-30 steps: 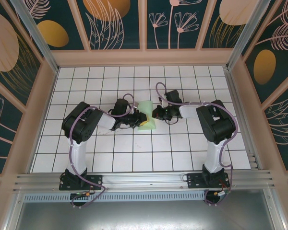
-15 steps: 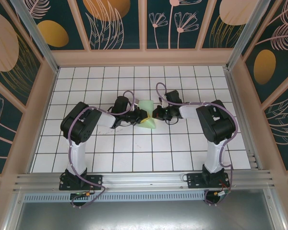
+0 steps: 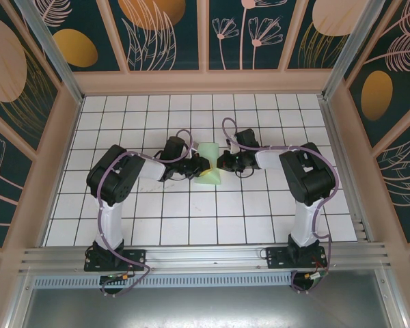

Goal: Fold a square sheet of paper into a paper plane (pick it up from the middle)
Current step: Fold the triangle a second time at the center of the table.

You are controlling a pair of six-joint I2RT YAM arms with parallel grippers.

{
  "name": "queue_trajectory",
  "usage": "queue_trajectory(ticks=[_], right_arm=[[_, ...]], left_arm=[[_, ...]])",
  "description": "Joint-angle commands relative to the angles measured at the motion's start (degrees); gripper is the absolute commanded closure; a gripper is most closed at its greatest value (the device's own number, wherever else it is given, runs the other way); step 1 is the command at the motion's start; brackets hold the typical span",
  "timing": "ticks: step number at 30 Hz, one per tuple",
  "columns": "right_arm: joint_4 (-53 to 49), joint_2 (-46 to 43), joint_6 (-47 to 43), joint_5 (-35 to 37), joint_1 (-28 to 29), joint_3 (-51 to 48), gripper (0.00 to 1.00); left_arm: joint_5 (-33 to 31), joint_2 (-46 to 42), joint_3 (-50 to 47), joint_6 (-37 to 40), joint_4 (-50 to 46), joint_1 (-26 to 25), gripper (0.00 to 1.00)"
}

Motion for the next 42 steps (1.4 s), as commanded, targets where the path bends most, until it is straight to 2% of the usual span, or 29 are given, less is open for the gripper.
queue_trajectory(ticks=[1,23,33,38,42], right_arm=[[-1.14,-2.33,0.78,1.28,0.38,-1.37,0.95],[-1.5,-1.71,0.71,2.32,0.43,-1.07,0.95],[-1.97,-1.43,0.53,2.48,0.44,-0.87,0.95],[-2.6,-2.58,0.76,2.68,0.36,-0.49,0.91],[-3.05,-5.37,1.56,3.15,0.35,-0.21,0.83]], left_arm=[[-0.52,1.18,1.15,1.72,-1.63,-0.46,0.85],[-0.73,2.15,1.33,2.1,-2.37,-0.56,0.86],[-3.45,2.22,1.08,2.79,-5.99,-0.6,0.87],[-7.63,1.88,1.35,4.35,-11.72,-0.55,0.89],[-10.74,1.98,1.65,5.28,-15.18,-0.7,0.9]])
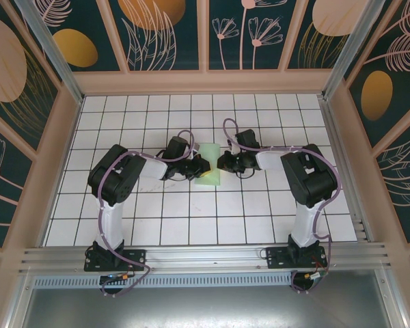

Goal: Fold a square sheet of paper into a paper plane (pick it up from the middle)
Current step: Fold the triangle a second time at the center of the table.

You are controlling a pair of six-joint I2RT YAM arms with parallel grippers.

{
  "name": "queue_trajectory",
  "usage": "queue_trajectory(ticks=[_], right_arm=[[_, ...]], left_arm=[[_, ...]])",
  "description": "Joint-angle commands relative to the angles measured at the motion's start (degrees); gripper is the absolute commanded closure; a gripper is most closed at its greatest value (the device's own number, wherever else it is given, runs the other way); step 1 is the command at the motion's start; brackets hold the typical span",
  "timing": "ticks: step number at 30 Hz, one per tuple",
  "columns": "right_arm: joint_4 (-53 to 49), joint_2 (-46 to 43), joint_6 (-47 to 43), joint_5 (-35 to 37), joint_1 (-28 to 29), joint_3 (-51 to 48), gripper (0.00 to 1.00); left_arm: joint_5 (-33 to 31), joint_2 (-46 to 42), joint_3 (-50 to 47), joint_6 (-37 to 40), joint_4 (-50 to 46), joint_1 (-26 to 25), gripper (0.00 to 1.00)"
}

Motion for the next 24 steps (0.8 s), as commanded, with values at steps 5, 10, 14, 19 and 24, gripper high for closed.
queue_trajectory(ticks=[5,10,14,19,24], right_arm=[[-2.94,-7.67,0.96,3.01,0.17,-0.11,0.78],[-3.63,-9.59,0.96,2.53,0.29,-1.91,0.78],[-3.65,-9.96,0.78,-0.12,1.06,-2.91,0.83],[-3.82,-9.03,1.34,-1.4,3.42,-3.56,0.93],[-3.62,-7.71,1.84,-1.77,4.8,-3.65,0.96]], left_arm=[[-10.6,1.55,-0.27,3.31,-11.94,-0.26,0.9],[-12.98,1.6,-0.27,3.39,-13.22,-0.64,0.92],[-14.47,1.73,-0.27,3.36,-14.08,-0.85,0.93],[-15.54,1.98,-0.28,3.3,-14.3,-1.0,0.95],[-16.03,2.03,-0.35,3.22,-14.3,-1.03,0.96]])
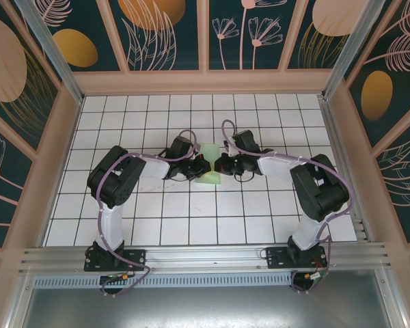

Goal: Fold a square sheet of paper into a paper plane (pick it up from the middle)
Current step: Fold the triangle a second time at the center of the table.

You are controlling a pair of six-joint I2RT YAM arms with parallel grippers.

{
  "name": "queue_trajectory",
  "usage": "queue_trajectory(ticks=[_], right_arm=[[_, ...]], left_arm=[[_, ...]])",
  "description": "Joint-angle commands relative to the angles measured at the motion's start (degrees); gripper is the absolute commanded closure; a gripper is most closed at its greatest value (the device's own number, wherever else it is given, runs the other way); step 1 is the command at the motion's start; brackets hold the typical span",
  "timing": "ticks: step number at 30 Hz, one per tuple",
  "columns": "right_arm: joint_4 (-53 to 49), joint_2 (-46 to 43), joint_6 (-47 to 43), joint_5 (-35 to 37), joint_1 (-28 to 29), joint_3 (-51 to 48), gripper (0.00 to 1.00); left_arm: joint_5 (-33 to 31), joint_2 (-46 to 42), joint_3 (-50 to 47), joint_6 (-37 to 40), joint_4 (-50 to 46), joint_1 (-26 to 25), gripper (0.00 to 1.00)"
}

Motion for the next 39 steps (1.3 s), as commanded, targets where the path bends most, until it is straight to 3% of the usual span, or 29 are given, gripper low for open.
queue_trajectory(ticks=[1,39], right_arm=[[-0.98,1.18,0.44,-1.27,0.72,-0.48,0.97],[-8.82,3.93,-2.67,4.93,2.62,-2.78,0.99]], left_arm=[[-9.71,3.31,-1.75,1.86,-8.82,0.81,0.97],[-11.47,3.98,-2.36,0.74,-8.11,0.8,1.0]])
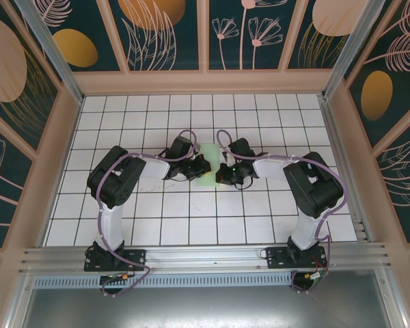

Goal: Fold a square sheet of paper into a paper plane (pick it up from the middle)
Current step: Fold the triangle a second time at the center of the table.

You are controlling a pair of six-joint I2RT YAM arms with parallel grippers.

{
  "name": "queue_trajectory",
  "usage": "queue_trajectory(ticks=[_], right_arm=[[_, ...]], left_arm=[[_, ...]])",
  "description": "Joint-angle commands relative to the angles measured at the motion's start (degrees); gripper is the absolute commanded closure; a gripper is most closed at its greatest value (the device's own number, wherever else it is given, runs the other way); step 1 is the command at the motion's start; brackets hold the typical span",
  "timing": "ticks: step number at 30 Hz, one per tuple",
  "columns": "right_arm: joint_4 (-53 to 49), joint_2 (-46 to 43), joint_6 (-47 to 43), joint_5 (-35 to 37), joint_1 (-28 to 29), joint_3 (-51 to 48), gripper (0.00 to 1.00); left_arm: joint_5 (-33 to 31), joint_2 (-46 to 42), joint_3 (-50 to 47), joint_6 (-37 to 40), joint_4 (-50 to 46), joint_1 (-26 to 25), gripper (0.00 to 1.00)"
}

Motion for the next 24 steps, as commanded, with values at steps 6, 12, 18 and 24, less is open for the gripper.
queue_trajectory(ticks=[6,12,18,24], right_arm=[[-5.45,-0.22,-1.97,2.17,0.69,-3.83,1.0],[-7.45,-4.88,-3.47,2.3,0.7,-5.84,1.0],[-3.55,-7.82,-2.49,2.1,0.43,-3.41,1.0],[0.36,-5.29,-1.29,0.89,0.52,-0.7,1.0]], left_arm=[[-10.94,4.07,-2.62,0.92,-7.99,0.85,1.0],[-10.76,3.88,-2.65,1.08,-7.65,0.89,1.0],[-10.33,3.48,-2.62,1.26,-7.39,0.84,1.0],[-9.64,3.39,-2.67,1.29,-7.04,0.86,1.0]])
